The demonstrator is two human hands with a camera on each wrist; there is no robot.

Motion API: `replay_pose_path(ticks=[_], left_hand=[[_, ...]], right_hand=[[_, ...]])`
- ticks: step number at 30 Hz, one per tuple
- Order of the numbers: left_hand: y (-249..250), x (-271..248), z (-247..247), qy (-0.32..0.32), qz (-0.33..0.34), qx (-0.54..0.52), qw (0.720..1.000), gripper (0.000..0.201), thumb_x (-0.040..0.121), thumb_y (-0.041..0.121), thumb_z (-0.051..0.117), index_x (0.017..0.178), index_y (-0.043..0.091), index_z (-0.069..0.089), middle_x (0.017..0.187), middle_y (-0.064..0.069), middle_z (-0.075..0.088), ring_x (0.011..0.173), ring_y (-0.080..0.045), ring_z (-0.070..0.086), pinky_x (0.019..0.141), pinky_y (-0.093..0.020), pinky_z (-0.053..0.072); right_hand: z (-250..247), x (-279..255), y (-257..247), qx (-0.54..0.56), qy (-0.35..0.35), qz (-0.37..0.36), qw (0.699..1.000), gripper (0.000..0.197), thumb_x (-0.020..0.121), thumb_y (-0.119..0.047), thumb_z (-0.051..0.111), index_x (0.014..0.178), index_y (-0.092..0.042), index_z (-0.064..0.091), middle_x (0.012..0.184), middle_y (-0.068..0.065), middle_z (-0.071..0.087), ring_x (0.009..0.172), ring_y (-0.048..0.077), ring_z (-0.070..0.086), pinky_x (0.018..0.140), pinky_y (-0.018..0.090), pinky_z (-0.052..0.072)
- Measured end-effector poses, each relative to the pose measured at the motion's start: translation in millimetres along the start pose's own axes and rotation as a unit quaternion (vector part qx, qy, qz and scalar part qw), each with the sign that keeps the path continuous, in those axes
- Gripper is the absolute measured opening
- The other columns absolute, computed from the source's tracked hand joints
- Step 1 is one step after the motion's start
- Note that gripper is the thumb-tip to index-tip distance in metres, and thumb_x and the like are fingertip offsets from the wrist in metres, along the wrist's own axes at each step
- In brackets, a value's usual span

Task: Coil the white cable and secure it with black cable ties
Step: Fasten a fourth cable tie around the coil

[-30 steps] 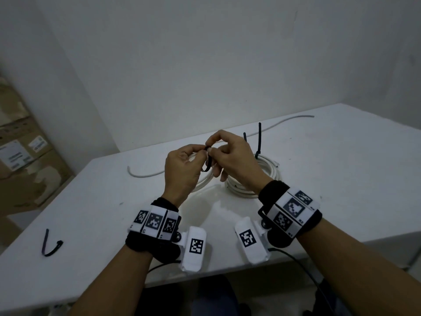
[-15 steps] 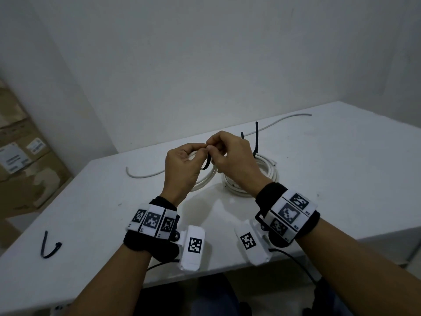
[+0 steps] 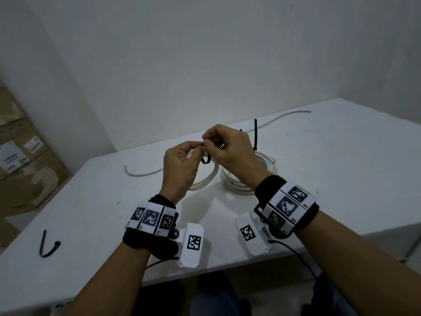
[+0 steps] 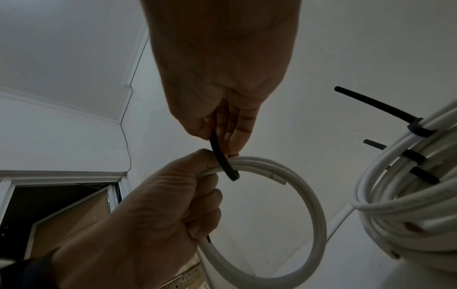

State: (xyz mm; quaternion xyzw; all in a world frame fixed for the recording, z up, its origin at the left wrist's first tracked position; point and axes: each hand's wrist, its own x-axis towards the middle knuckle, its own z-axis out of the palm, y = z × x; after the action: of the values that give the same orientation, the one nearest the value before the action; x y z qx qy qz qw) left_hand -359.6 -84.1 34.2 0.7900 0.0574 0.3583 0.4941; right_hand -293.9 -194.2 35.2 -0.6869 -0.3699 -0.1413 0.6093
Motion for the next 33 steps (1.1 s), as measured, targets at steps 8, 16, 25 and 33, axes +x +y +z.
replay_pose_path(ticks=[8, 16, 25, 33], left_hand=[[-0.5, -6.7, 3.0, -0.024, -0.016, 0.013, 1.0, 0.019, 0.089, 0.005, 0.058, 0.075, 0.008, 0.071, 0.051, 0.011, 0.059, 0.044, 0.0, 0.047, 0.049, -0.007, 0.034], [-1.4, -1.7, 0.1, -0.091, -0.139, -0.114, 0.98, 0.015, 0.096, 0.023, 0.055, 0.102, 0.021, 0.069, 0.041, 0.01, 0.031, 0.038, -0.009, 0.02, 0.043, -0.025, 0.014], [2.0, 3.0, -1.8, -0.132, -0.195, -0.097, 0.967, 0.01, 0.094, 0.023, 0.058, 0.09, 0.014, 0.06, 0.046, 0.007, 0.027, 0.039, -0.01, 0.016, 0.043, -0.024, 0.011], [0.9, -4.1, -1.2, -0.166, -0.213, -0.098, 0.958, 0.011, 0.096, 0.02, 0.053, 0.097, 0.014, 0.063, 0.05, 0.006, 0.027, 0.04, -0.009, 0.015, 0.042, -0.021, 0.01]], right_hand=[[-7.9, 6.2, 5.8, -0.097, -0.075, 0.003, 0.992, 0.009, 0.087, -0.02, 0.064, 0.081, -0.013, 0.066, 0.076, -0.001, 0.069, 0.073, 0.016, 0.062, 0.073, 0.033, 0.052], [-13.6, 13.2, 8.6, -0.087, -0.051, 0.017, 0.995, 0.01, 0.082, -0.02, 0.069, 0.077, -0.012, 0.069, 0.077, 0.003, 0.07, 0.076, 0.02, 0.063, 0.075, 0.041, 0.052], [-18.7, 25.5, 3.4, -0.12, -0.06, 0.014, 0.991, 0.009, 0.08, -0.026, 0.072, 0.075, -0.018, 0.07, 0.071, -0.008, 0.065, 0.074, 0.015, 0.064, 0.073, 0.039, 0.053], [-26.8, 58.2, -20.3, -0.12, -0.034, 0.023, 0.992, 0.013, 0.086, -0.02, 0.066, 0.075, -0.015, 0.06, 0.066, -0.009, 0.063, 0.064, 0.008, 0.06, 0.067, 0.024, 0.05]])
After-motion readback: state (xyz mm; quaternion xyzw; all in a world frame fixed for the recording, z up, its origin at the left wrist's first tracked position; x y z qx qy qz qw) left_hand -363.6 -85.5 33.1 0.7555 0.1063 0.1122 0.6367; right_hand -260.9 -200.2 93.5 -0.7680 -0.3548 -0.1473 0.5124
